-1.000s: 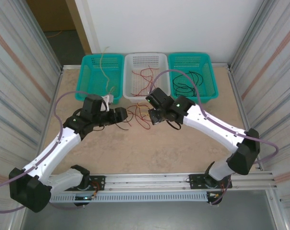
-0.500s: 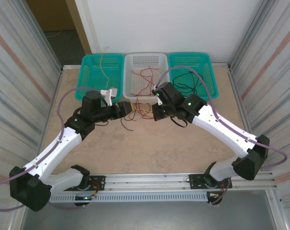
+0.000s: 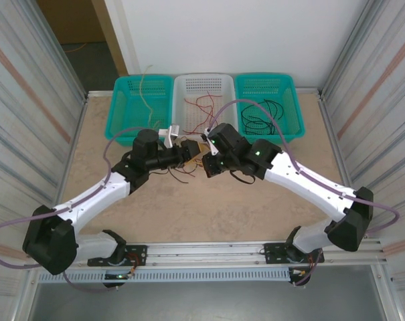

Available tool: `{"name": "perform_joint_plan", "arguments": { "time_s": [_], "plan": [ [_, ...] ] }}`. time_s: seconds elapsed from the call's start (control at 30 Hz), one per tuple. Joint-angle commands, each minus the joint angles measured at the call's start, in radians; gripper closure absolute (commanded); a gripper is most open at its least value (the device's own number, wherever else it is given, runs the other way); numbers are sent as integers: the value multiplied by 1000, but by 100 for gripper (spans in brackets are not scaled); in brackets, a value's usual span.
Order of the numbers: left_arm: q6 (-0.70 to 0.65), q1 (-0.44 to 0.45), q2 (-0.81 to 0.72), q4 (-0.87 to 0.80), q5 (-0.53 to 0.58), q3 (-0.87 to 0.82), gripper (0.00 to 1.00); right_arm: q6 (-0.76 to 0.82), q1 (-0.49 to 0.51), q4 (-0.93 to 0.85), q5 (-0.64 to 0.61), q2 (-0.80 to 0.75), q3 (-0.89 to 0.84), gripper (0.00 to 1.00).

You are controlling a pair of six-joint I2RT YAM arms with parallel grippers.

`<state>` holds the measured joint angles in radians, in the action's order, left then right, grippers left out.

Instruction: Untangle the cables

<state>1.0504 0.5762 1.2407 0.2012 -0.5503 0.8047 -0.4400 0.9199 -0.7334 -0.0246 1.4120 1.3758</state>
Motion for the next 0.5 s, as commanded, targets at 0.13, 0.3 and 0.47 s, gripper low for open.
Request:
{"name": "perform_joint_plan", "arguments": {
  "time_s": [0.13,0.3,0.47],
  "plan": [
    [81,1,8,95,0,-41,60,1,37,2,-15,48,27,100],
    [84,-8,-5,67,13,-46,87,-12,37,19,-45,31,14,93],
    [92,-21,-25,64,8,-50,100,-45,-14,21,-101,-32,-33,55]
  ]
}}
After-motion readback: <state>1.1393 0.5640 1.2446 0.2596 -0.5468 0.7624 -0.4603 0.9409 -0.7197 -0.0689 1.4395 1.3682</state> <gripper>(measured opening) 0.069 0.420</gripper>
